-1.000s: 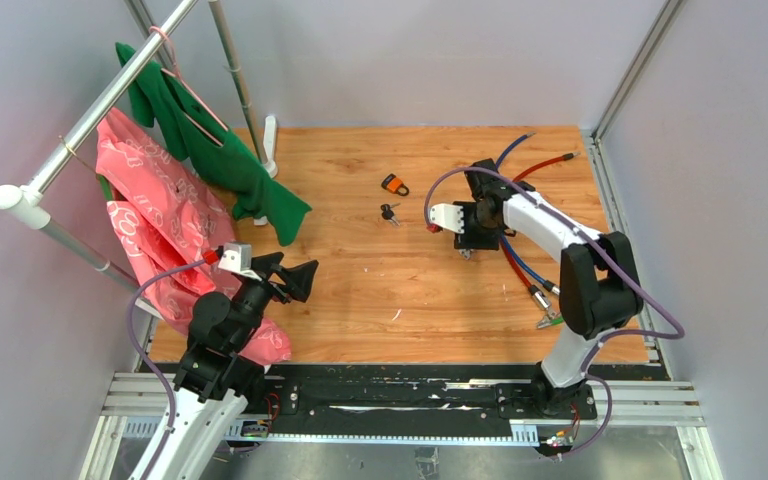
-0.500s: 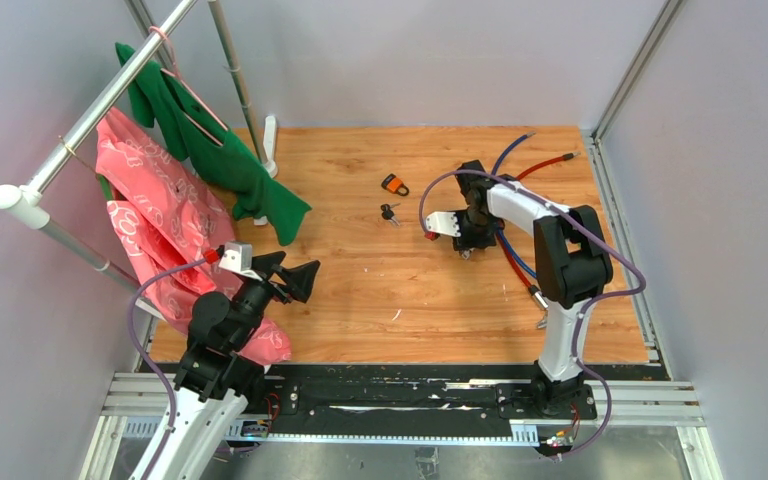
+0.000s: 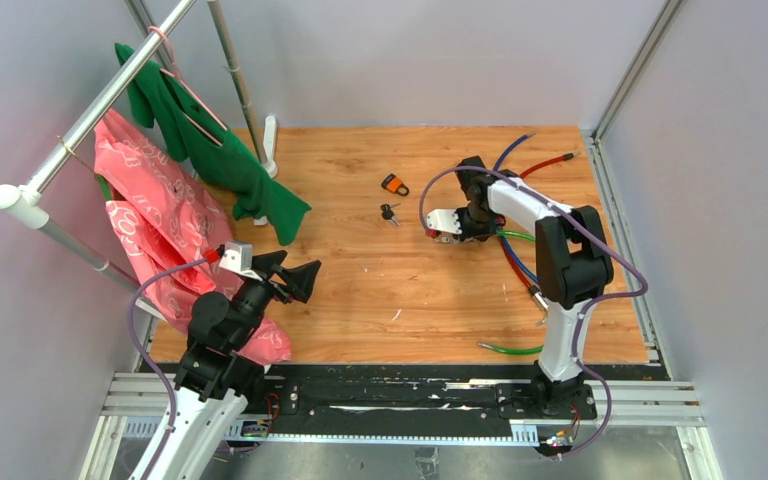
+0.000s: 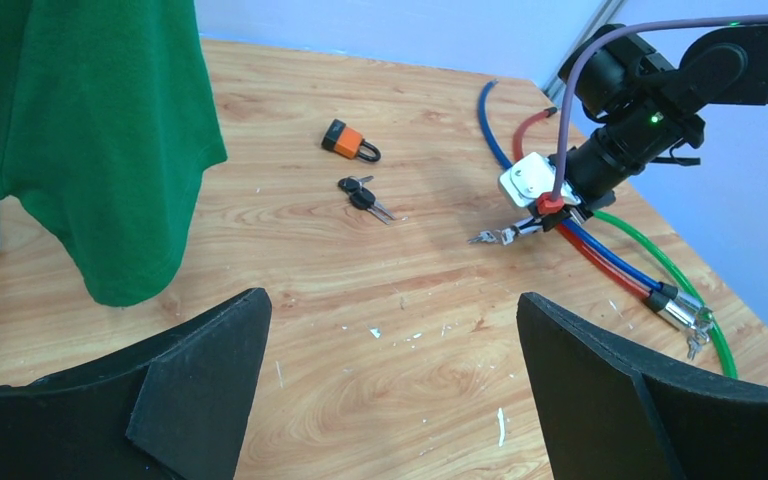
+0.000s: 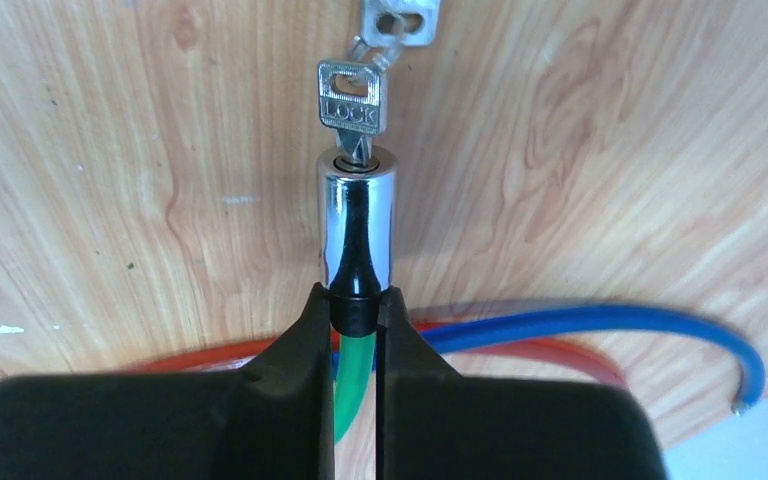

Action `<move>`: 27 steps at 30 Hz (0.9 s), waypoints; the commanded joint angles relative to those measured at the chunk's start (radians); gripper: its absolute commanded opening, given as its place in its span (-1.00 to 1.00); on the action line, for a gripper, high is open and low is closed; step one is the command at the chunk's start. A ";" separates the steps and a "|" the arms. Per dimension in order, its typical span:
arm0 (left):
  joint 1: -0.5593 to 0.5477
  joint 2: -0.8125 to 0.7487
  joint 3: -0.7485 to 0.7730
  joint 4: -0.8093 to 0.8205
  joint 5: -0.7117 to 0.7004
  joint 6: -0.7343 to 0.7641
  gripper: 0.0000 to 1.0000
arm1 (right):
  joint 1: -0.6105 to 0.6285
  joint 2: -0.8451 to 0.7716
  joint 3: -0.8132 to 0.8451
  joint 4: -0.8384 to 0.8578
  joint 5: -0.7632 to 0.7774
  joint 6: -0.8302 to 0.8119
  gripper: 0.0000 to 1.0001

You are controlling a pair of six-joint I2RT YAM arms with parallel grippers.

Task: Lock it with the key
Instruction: Pick up the lock from the center of the board.

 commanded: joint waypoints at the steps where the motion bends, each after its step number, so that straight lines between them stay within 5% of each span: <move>1: 0.010 0.001 -0.012 0.014 0.014 -0.014 1.00 | 0.005 -0.102 0.021 -0.010 0.099 0.056 -1.00; 7: 0.010 -0.004 -0.014 0.017 0.021 -0.015 1.00 | 0.004 -0.283 0.026 0.073 0.140 0.171 -1.00; 17: 0.010 -0.007 -0.014 0.036 0.067 -0.021 0.97 | 0.030 -0.685 -0.071 0.227 -0.074 0.490 -1.00; 27: 0.010 -0.014 -0.015 0.101 0.217 -0.034 0.87 | 0.085 -0.964 -0.253 0.517 -0.592 0.731 -1.00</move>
